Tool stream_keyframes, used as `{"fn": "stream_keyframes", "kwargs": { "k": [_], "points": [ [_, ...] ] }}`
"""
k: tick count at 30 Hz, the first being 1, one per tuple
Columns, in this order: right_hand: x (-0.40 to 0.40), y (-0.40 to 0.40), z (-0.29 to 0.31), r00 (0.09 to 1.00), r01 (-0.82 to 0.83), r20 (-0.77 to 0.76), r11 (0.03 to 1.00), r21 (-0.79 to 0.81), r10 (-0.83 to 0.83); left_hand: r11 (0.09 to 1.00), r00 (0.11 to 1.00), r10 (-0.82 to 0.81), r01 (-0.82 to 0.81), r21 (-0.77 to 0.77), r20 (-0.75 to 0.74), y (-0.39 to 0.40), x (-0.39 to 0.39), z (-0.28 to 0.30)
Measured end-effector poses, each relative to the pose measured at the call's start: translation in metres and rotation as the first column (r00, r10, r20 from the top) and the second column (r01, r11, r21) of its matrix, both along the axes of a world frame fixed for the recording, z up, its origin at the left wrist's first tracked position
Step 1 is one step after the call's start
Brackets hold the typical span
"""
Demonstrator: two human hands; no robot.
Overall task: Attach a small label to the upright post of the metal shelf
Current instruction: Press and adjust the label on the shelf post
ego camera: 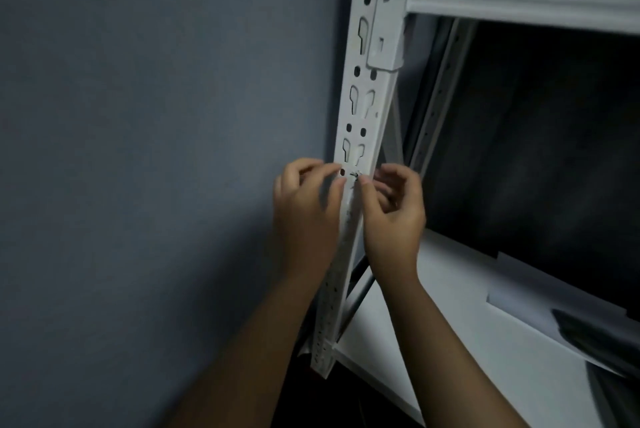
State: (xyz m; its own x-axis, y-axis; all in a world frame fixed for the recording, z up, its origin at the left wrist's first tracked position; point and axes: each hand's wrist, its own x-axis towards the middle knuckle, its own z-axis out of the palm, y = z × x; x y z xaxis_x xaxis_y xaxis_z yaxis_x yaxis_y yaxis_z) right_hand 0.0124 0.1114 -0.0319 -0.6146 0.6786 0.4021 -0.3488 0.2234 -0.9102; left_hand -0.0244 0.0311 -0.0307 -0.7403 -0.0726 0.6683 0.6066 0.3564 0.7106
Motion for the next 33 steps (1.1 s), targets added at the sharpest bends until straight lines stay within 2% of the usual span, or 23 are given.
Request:
{"fn": "stream_keyframes", "kwargs": {
  "k": [5, 9, 14, 20, 24, 33],
  "points": [
    [-0.009, 0.007, -0.006, 0.999, 0.027, -0.046, 0.997, 0.075, -0.024, 0.997, 0.995, 0.061, -0.064, -0.039, -0.076, 0.014, -0.009, -0.009],
    [-0.008, 0.009, -0.005, 0.998, 0.004, -0.064, 0.997, 0.073, 0.000, 0.985, 0.973, 0.093, -0.121, -0.123, -0.211, 0.015, -0.010, -0.007],
    [-0.009, 0.007, -0.006, 0.997, 0.006, -0.079, 0.999, 0.033, -0.003, 0.956, 0.930, 0.042, -0.144, -0.257, -0.365, 0.008, -0.017, -0.012],
    [-0.008, 0.008, -0.006, 0.996, -0.019, -0.091, 0.999, 0.026, 0.022, 0.961, 0.897, 0.045, -0.159, -0.226, -0.439, 0.005, -0.022, -0.009],
    [-0.009, 0.008, -0.006, 0.996, -0.017, -0.092, 0.998, 0.054, 0.022, 0.961, 0.891, 0.103, -0.204, -0.188, -0.442, 0.009, -0.026, -0.013],
    [-0.011, 0.006, -0.008, 0.995, 0.003, -0.096, 0.996, 0.088, 0.006, 0.922, 0.825, 0.094, -0.284, -0.265, -0.557, 0.008, -0.033, -0.014]
  ]
}}
